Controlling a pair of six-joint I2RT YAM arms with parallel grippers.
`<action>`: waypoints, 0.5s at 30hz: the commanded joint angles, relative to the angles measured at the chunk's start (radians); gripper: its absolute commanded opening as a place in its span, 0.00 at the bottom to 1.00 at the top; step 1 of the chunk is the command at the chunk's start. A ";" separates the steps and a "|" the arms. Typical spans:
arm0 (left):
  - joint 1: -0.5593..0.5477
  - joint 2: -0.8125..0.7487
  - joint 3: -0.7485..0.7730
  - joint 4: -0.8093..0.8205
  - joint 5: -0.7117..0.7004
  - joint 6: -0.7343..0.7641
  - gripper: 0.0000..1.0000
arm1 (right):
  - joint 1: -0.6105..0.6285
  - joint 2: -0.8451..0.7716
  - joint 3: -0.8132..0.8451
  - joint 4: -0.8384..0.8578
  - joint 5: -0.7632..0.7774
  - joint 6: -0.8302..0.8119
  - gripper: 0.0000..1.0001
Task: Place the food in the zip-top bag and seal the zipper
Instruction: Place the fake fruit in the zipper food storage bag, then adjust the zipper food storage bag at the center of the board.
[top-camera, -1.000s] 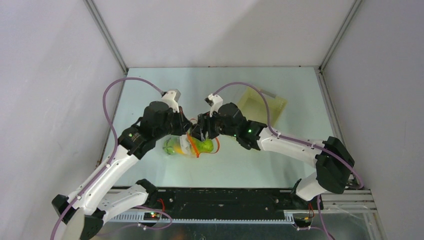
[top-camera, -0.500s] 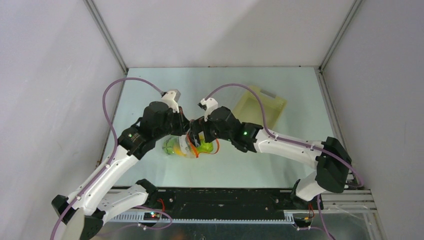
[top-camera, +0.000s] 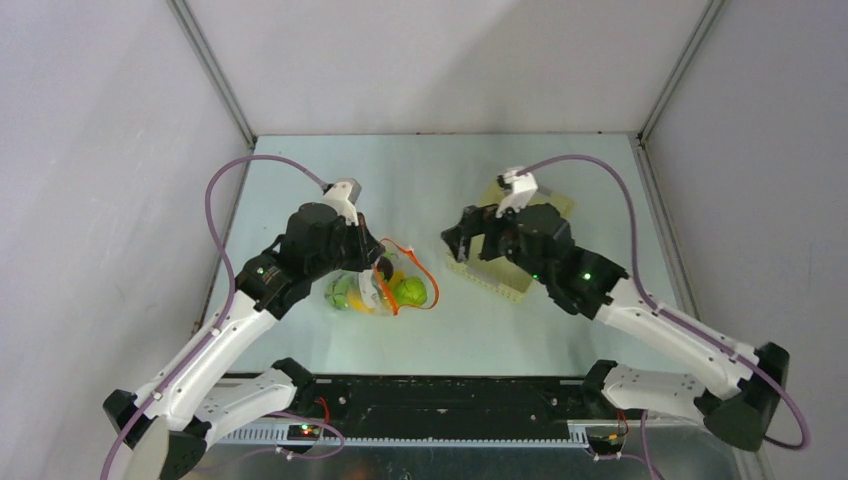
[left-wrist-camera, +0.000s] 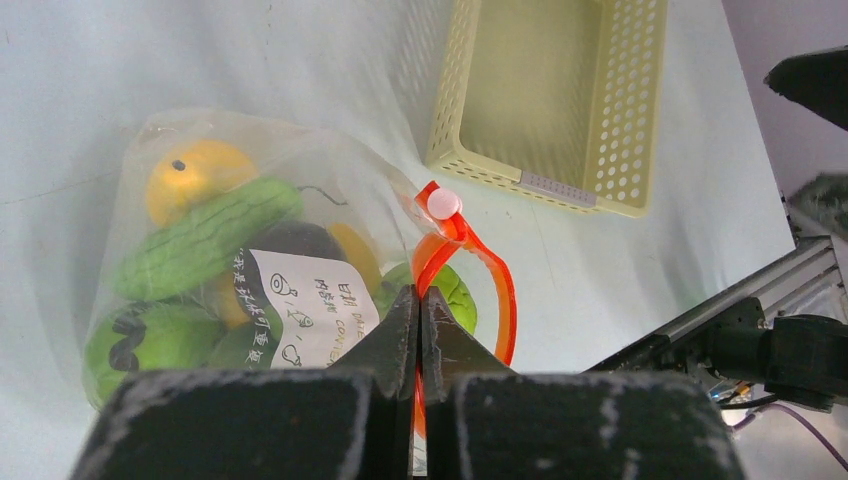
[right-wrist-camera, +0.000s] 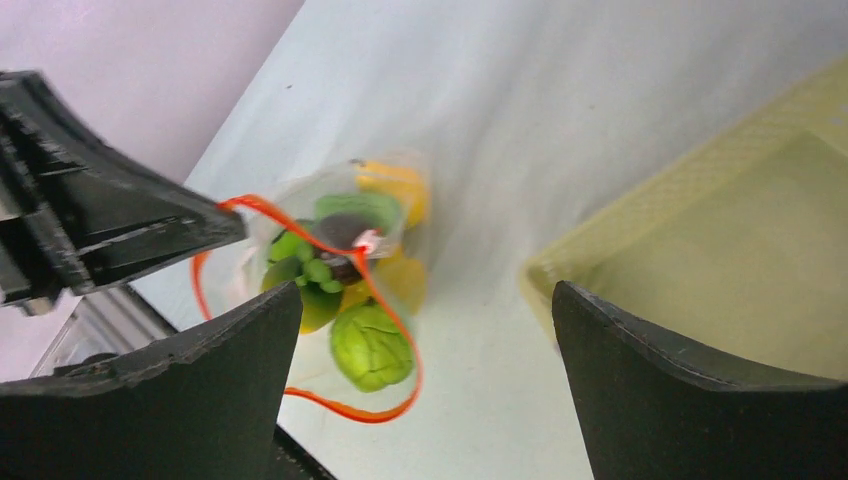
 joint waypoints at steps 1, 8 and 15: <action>-0.004 -0.009 0.014 0.034 0.003 0.020 0.00 | -0.109 -0.082 -0.095 0.007 -0.105 -0.016 0.99; -0.004 -0.014 0.012 0.042 0.002 0.028 0.00 | -0.183 -0.139 -0.193 0.003 -0.311 -0.010 1.00; -0.004 -0.015 0.012 0.048 -0.008 0.039 0.00 | -0.107 -0.055 -0.289 0.086 -0.339 0.118 0.99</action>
